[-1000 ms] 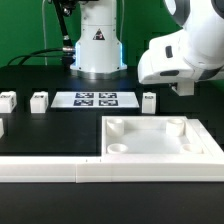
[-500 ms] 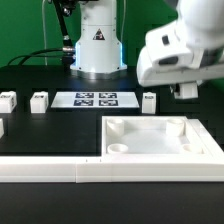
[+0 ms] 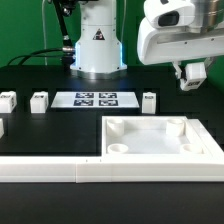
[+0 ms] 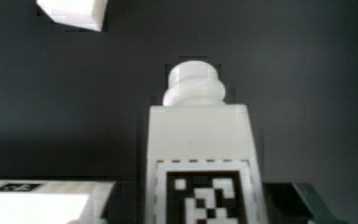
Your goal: Assemble square table
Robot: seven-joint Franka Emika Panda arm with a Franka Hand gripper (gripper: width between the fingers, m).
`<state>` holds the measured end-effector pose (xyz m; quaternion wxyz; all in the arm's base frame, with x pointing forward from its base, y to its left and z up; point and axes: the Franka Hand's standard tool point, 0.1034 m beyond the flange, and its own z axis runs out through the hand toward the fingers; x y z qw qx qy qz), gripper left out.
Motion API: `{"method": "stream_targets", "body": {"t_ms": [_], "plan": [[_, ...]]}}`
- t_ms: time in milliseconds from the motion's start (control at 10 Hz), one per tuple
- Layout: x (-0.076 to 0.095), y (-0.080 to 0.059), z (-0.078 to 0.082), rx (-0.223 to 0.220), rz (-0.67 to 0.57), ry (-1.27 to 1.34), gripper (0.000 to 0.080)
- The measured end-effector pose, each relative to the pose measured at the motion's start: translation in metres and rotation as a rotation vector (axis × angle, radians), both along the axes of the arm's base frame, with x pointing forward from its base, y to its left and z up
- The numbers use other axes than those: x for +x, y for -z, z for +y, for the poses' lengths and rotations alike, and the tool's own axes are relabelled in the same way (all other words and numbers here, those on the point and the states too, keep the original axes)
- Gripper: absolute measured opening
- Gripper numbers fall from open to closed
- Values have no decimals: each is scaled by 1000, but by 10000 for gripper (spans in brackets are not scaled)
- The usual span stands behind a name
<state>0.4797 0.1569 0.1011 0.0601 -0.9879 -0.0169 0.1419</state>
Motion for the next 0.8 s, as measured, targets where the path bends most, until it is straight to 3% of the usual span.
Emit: {"method": "stream_targets", "body": {"t_ms": [300,700,800], "plan": [[11,0,-1,8,-200,13,287],[57,-22,-9,29,-460,38,287],[61,-22,-12,29,-511,45,287]]}}
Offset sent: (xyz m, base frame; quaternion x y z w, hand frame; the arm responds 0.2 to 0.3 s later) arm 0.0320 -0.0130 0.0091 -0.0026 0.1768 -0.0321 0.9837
